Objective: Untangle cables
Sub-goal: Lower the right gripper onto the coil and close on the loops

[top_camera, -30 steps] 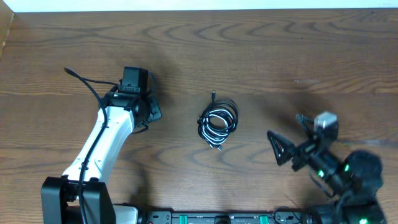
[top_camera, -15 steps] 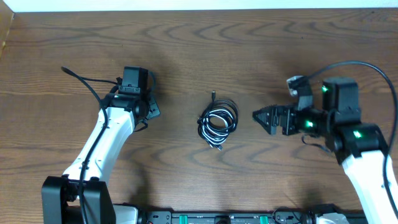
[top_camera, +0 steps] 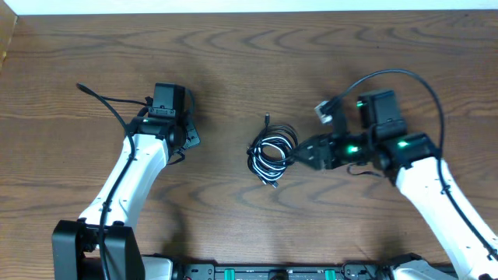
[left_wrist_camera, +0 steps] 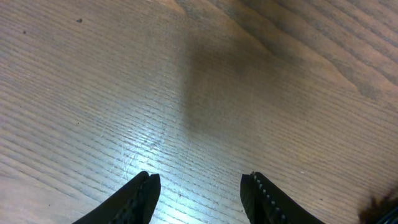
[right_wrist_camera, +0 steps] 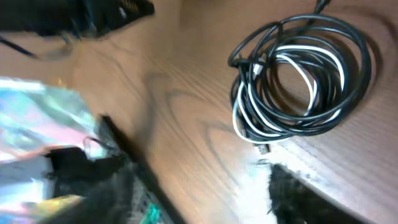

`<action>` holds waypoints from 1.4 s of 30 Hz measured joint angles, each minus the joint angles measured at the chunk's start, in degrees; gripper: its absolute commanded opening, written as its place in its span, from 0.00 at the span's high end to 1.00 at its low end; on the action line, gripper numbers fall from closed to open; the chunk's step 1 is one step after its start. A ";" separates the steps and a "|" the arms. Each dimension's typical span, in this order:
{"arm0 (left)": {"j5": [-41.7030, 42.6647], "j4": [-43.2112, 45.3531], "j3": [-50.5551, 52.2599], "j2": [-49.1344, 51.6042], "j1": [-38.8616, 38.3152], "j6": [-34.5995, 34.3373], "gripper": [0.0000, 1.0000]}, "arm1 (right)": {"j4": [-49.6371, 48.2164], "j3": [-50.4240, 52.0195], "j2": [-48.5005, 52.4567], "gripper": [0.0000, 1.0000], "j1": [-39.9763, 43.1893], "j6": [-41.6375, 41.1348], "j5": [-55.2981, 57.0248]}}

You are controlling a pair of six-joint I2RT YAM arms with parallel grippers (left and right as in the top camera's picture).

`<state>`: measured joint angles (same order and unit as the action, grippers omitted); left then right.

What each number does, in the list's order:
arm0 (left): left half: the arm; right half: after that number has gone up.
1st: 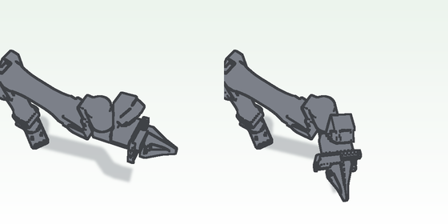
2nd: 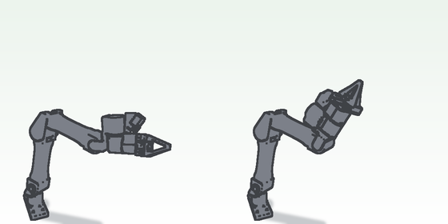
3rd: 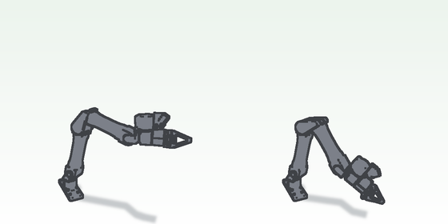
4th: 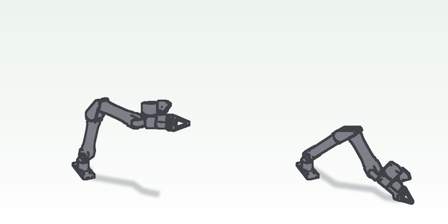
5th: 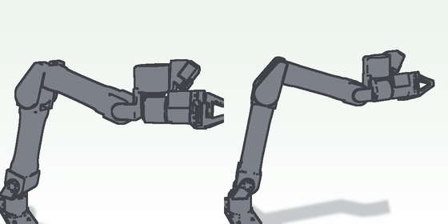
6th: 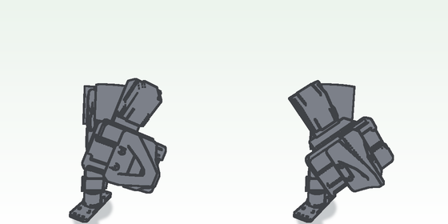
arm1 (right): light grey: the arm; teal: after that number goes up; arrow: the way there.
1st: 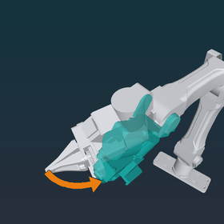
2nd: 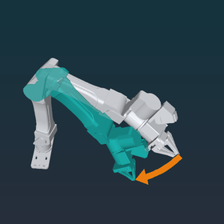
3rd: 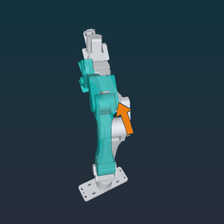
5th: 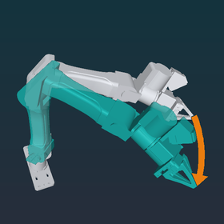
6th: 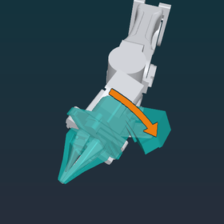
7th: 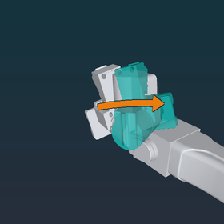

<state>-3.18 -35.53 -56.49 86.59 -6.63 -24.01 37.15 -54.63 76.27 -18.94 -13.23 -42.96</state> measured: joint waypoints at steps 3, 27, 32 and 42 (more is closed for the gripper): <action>0.00 0.00 0.00 0.02 0.00 0.00 0.51 | -1.25 0.00 0.76 0.16 -4.76 0.00 5.49; -0.20 0.00 0.00 0.00 0.00 -0.20 0.07 | -19.50 -0.02 11.85 0.11 -24.06 0.26 25.44; -0.20 0.00 0.00 0.00 0.00 -0.17 0.00 | -19.45 -0.02 11.87 0.01 -24.06 0.13 26.23; -0.20 0.00 0.00 0.00 0.00 -0.20 0.00 | -19.15 -0.02 11.87 0.06 -24.06 0.24 31.36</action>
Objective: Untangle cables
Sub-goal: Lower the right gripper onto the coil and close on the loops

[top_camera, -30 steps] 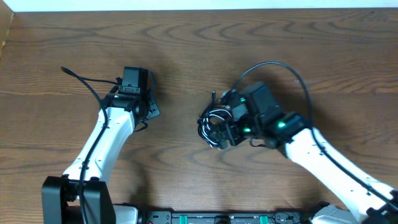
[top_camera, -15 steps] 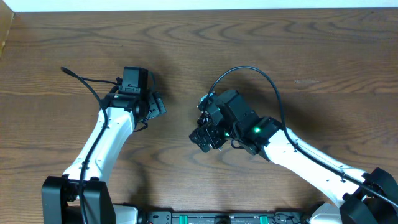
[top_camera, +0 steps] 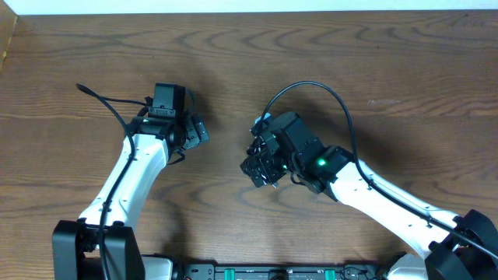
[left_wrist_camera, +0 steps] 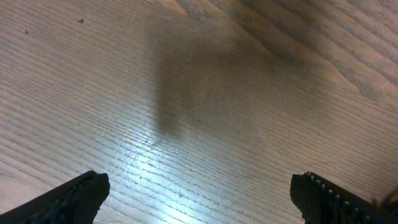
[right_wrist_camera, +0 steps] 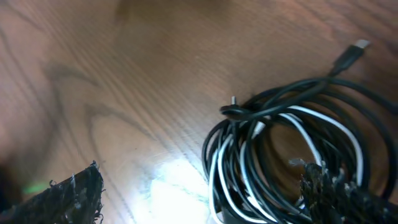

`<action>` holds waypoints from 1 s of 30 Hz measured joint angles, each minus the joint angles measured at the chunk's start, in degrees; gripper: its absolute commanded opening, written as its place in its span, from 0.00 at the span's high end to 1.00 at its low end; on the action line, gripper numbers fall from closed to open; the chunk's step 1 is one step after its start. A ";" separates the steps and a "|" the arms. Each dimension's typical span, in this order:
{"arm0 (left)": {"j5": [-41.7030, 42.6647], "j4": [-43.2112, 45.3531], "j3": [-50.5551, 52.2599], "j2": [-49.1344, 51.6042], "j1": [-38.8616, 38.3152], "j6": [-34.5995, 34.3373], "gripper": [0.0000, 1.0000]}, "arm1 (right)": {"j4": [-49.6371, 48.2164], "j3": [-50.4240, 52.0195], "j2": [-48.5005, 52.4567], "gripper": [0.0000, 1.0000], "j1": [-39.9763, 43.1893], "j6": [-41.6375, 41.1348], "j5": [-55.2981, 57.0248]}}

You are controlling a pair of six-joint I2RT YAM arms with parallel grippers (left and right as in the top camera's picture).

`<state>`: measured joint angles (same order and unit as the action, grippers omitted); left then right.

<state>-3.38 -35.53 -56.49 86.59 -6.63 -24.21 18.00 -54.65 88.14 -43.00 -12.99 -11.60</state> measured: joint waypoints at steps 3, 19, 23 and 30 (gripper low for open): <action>0.00 0.00 0.00 0.02 0.00 0.00 0.00 | 0.00 0.00 0.00 0.25 0.00 -0.13 1.20; 0.00 0.00 0.00 0.00 0.00 0.00 0.00 | -2.64 0.00 6.29 0.52 -0.76 -0.48 5.01; 0.00 0.00 0.00 0.00 0.00 0.00 0.00 | -4.74 0.00 11.28 0.70 -1.99 -1.01 5.01; 0.04 0.00 0.00 0.02 0.00 0.00 0.00 | -5.75 -0.04 15.54 0.99 -2.45 -1.55 4.98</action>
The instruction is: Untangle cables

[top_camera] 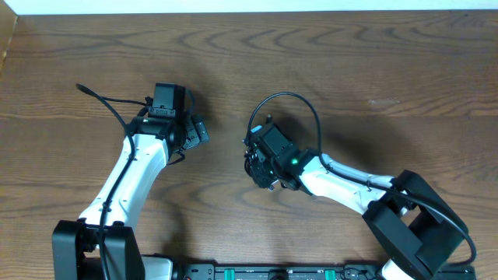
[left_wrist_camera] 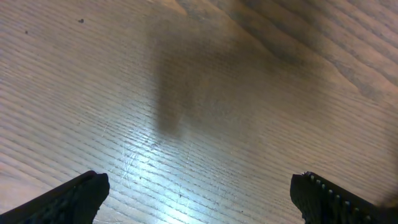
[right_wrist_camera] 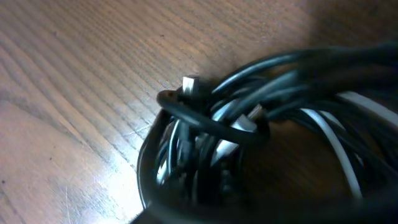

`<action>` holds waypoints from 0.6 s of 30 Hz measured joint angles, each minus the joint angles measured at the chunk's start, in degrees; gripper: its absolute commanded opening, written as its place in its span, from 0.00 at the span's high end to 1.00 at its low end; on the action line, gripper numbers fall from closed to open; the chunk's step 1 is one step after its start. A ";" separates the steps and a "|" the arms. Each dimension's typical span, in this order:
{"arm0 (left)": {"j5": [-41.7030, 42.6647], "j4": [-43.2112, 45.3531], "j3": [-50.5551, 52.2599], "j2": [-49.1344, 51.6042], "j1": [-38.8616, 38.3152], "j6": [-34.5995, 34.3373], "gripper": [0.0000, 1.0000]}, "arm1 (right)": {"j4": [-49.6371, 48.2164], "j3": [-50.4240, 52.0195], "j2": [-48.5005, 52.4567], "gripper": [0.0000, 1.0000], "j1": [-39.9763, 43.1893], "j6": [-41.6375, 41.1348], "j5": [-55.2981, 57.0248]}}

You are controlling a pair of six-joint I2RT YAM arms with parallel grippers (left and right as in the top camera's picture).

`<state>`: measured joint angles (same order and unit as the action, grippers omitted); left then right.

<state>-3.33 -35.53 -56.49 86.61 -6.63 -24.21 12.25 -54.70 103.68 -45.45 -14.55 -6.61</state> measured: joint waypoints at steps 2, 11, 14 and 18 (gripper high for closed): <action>-0.02 0.00 0.00 0.00 0.00 0.00 0.00 | 0.02 0.00 -0.02 0.99 0.00 -0.07 0.00; 0.66 -0.20 0.00 -0.02 0.00 0.00 0.00 | -0.68 0.02 -3.02 0.99 0.98 -0.20 -4.61; 1.09 -0.22 0.00 -0.02 0.00 0.00 0.00 | -2.32 0.00 -6.91 0.99 3.54 -1.25 -9.88; 1.99 -0.22 0.00 -0.02 0.00 0.02 0.00 | -4.92 0.00 -10.51 0.99 8.90 -2.91 -19.45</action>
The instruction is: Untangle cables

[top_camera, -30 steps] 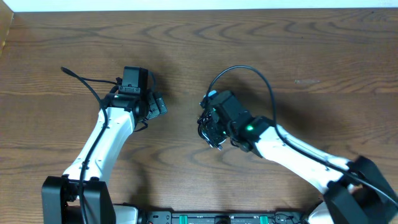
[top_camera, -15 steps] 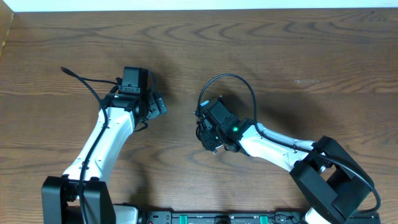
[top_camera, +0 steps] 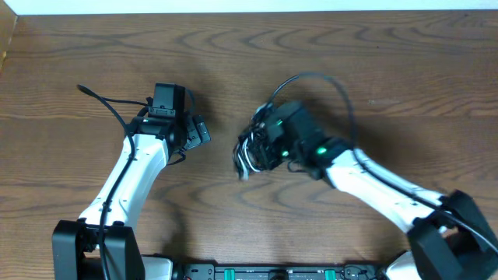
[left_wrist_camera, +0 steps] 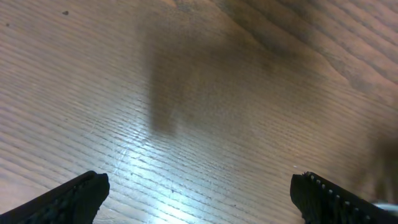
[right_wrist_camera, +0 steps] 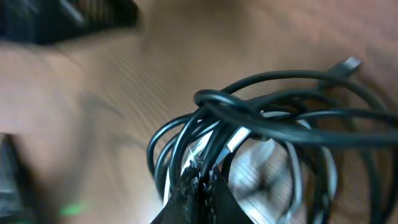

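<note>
A tangled bundle of black and white cables (top_camera: 250, 152) hangs at the table's middle, and in the blurred right wrist view its loops (right_wrist_camera: 261, 124) fan out above the fingers. My right gripper (right_wrist_camera: 200, 180) is shut on strands of that bundle and holds it off the wood; overhead the right gripper (top_camera: 264, 152) sits just right of the coil. My left gripper (top_camera: 196, 134) stands open over bare wood to the left of the bundle, its wide-apart fingertips (left_wrist_camera: 74, 196) at the bottom corners of the left wrist view with nothing between them.
The brown wooden table (top_camera: 373, 62) stretches all round. A black arm cable (top_camera: 101, 101) loops out beside the left arm. A dark rail with green lights (top_camera: 272, 272) runs along the table's near edge.
My right gripper has shut on the cable bundle and raised it, shifting slightly up and right overhead. The coil now hangs from the fingers. The left arm has hardly moved.
My right gripper first stood to the right of the coil lying flat, and the left one was narrowly open. Then the left jaws were wide and the right gripper stood over the coil. Then it was low against the strands, and now it grips them lifted.
</note>
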`<action>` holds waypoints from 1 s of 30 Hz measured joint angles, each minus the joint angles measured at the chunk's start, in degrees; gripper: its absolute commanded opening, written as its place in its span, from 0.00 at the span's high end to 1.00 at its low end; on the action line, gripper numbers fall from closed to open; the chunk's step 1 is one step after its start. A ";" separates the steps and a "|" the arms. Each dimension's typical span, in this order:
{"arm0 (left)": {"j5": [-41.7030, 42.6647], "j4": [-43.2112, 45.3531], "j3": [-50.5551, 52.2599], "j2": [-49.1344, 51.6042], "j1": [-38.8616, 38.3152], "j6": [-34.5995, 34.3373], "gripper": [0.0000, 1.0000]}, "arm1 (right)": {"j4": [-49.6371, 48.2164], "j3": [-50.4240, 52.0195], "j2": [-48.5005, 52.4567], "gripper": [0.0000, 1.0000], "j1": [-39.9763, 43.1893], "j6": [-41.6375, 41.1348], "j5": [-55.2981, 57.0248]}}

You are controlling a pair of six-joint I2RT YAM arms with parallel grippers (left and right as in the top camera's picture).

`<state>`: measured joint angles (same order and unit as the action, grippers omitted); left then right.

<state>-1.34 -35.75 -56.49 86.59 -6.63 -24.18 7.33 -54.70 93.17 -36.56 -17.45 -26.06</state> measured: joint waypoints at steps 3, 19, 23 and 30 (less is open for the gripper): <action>0.17 0.02 0.00 0.02 0.00 -0.02 0.00 | -0.81 0.00 -0.35 0.99 3.98 -0.59 -8.61; 1.01 0.04 0.00 0.02 0.00 0.00 0.00 | -2.73 0.00 -0.33 0.99 6.99 -3.02 -30.95; 1.03 0.04 0.00 0.00 0.00 -0.02 0.00 | -4.37 0.00 -0.33 0.99 4.42 -4.50 -30.97; 1.01 0.04 0.00 0.02 0.00 0.00 0.00 | -2.64 0.00 -0.33 0.99 1.77 -5.18 -26.10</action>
<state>-0.34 -35.70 -56.49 86.61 -6.63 -24.18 4.69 -54.70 92.84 -34.79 -22.63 -52.16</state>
